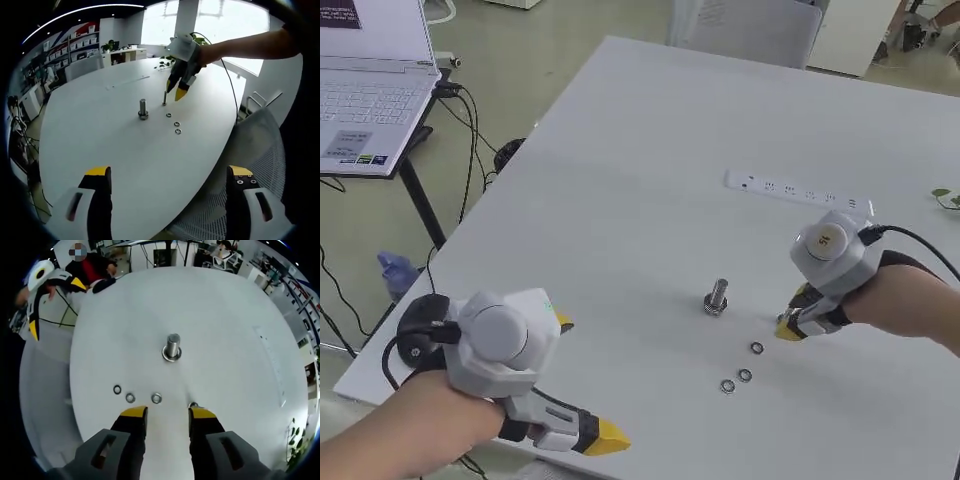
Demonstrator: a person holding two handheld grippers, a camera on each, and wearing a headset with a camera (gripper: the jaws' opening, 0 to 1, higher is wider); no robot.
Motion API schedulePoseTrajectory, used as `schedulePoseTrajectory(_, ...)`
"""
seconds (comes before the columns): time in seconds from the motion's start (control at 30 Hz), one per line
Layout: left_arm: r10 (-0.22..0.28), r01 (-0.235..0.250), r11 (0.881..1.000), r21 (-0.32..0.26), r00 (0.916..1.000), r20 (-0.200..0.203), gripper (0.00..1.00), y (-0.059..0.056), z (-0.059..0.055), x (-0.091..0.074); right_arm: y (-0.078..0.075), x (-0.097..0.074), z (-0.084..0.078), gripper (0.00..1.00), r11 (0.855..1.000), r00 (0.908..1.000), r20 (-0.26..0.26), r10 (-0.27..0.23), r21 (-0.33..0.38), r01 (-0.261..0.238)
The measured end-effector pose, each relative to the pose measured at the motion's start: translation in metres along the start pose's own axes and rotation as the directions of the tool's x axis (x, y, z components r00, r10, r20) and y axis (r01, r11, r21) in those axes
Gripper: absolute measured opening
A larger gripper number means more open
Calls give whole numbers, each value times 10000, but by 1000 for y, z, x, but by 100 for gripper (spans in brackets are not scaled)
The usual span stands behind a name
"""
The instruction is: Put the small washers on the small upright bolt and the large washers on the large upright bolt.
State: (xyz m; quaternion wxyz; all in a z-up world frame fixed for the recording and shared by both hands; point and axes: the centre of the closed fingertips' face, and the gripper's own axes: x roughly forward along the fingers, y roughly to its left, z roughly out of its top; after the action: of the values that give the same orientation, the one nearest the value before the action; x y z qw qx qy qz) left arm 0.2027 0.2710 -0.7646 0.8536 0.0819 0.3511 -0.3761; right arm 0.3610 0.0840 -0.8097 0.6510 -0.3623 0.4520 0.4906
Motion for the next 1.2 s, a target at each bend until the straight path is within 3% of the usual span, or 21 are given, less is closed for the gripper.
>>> schedulePoseTrajectory(0.37, -194, 194, 9998, 12, 9998, 108, 93, -2, 4, -2, 15, 9, -5, 34, 9996, 9994, -206, 270, -100, -272)
schedulePoseTrajectory(0.6, 103, -102, 9999, -40, 9996, 269, 96, 2, 8, -3, 18, 27, -6, 34, 9989, 9988, -186, 448, -153, -451)
schedulePoseTrajectory(0.83, 94, -91, 9998, -150, 9998, 171, 95, -1, 5, -1, 8, 40, -2, 33, 9995, 9998, 0, 219, -222, -219)
schedulePoseTrajectory(1.2, 12, -9, 10000, -90, 9995, 310, 94, -1, 12, 1, 7, 57, -15, 32, 9995, 9989, -377, 293, -135, -298)
